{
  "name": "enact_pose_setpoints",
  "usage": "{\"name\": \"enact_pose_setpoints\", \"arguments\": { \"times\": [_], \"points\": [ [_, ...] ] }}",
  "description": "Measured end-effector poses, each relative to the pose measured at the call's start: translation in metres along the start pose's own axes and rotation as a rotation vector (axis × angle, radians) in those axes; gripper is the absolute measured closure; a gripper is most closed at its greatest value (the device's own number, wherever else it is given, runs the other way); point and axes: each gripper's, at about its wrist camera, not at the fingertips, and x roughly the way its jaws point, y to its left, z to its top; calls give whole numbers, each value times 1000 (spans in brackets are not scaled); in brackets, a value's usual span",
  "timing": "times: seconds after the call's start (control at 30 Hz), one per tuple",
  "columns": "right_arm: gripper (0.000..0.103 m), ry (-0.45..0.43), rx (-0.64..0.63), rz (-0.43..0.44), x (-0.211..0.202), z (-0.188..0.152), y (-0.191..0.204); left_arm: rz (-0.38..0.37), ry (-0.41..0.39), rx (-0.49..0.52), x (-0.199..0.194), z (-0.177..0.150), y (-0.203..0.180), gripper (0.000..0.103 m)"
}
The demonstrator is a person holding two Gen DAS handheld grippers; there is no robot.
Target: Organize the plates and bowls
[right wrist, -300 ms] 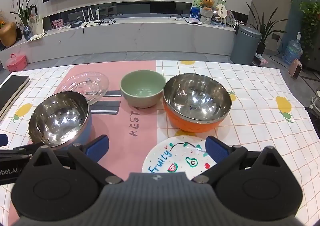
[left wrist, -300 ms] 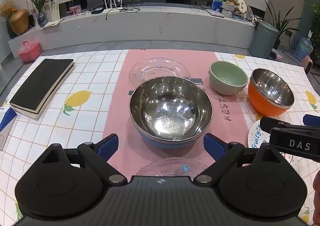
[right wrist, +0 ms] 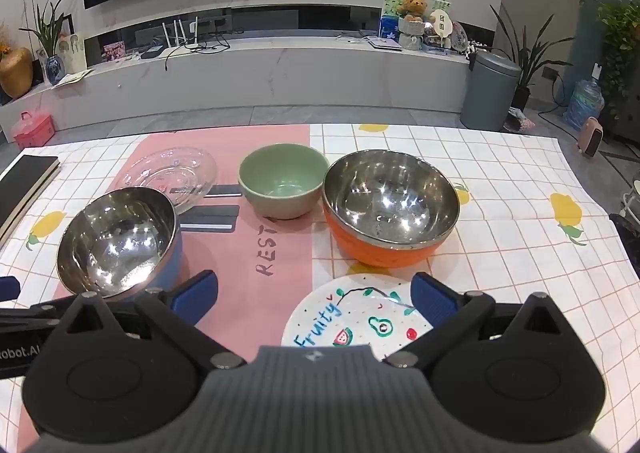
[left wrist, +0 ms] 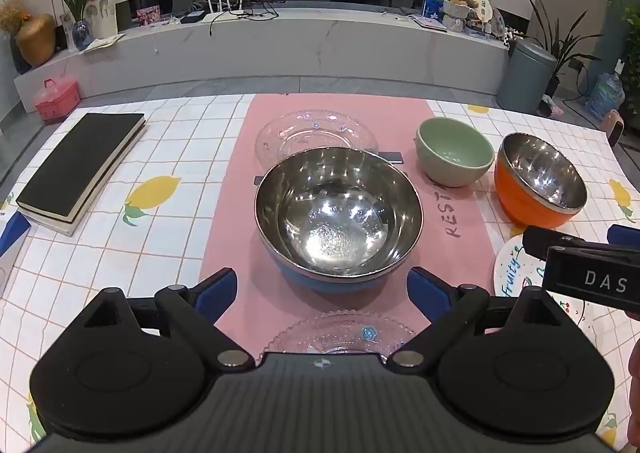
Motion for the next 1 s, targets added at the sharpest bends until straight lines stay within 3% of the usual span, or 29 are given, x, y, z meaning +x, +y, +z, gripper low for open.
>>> {"name": "enact_pose_setpoints", "arguments": {
  "times": [1.0],
  "points": [
    [3, 7, -1, 4, 0, -1, -2, -7, 9, 2, 0, 0, -2, 0]
  ]
}}
